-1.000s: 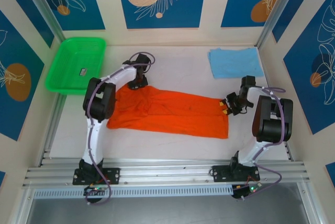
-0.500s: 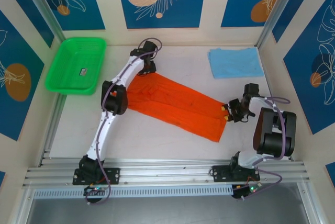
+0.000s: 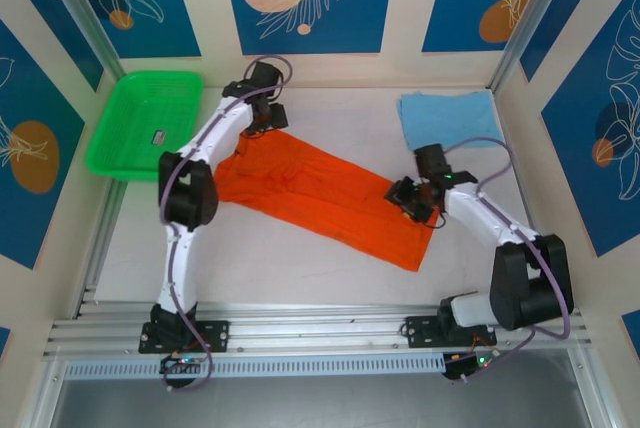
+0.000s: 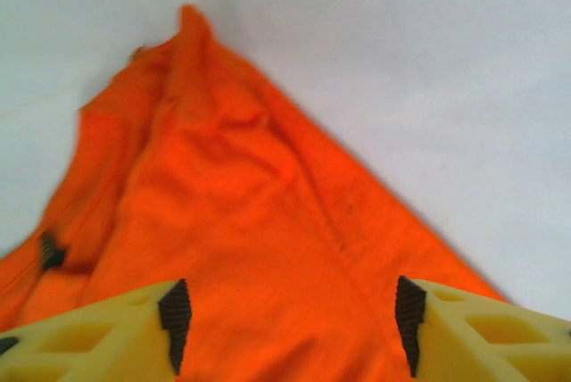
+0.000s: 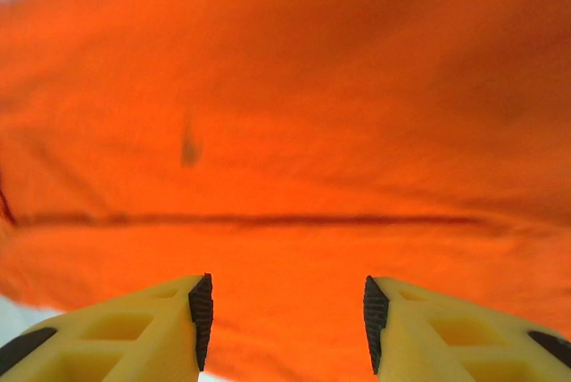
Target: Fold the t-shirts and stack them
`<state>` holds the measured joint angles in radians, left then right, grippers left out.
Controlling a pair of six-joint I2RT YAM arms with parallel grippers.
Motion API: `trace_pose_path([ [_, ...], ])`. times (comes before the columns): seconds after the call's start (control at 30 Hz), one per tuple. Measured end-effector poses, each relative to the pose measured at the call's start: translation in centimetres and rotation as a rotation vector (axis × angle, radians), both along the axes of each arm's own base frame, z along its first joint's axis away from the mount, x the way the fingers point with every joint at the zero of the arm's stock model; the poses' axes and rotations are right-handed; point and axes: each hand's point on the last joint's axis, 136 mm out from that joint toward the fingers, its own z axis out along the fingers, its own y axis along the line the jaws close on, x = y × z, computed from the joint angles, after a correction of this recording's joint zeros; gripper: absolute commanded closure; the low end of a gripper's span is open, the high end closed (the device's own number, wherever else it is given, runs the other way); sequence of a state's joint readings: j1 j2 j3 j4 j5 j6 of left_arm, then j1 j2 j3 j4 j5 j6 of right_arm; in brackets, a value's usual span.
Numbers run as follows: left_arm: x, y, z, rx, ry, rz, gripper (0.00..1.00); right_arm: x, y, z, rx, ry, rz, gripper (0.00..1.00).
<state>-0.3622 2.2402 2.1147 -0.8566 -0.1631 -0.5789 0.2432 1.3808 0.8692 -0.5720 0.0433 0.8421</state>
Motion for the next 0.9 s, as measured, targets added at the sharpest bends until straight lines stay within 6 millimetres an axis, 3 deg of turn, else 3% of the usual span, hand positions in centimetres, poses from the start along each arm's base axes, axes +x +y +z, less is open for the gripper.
trace_pose_path([
  [0.07,-1.3,0.7,0.4,0.004,-0.001,0.018,0.43,-1.0,2.5,-0.8,-0.022,0.036,0.097,0.5],
  [0.13,-1.8,1.0,-0.5,0.013,0.014,0.026,0.44,-2.3,4.1,-1.9,-0.041,0.082,0.162,0.51],
  [0.3,-2.2,1.2,-6.1,0.055,0.115,0.027,0.46,-5.2,6.9,-3.8,-0.085,0.165,0.272,0.52],
  [0.43,-2.0,1.2,-11.2,0.098,0.208,0.023,0.5,-6.2,8.4,-4.3,-0.125,0.201,0.306,0.54],
  [0.53,-0.2,0.3,-10.0,0.078,0.162,0.014,0.5,-6.2,9.0,-4.6,-0.138,0.21,0.302,0.54],
  [0.63,0.9,-0.5,-11.0,0.086,0.162,-0.013,0.51,-6.4,8.9,-5.3,-0.148,0.239,0.283,0.55],
  [0.77,3.6,-2.8,-10.7,0.067,0.118,-0.068,0.52,-6.9,8.8,-6.7,-0.157,0.294,0.261,0.57],
  [0.9,5.0,-5.0,-10.4,0.02,0.072,-0.123,0.49,-7.0,9.9,-6.6,-0.12,0.302,0.246,0.58],
])
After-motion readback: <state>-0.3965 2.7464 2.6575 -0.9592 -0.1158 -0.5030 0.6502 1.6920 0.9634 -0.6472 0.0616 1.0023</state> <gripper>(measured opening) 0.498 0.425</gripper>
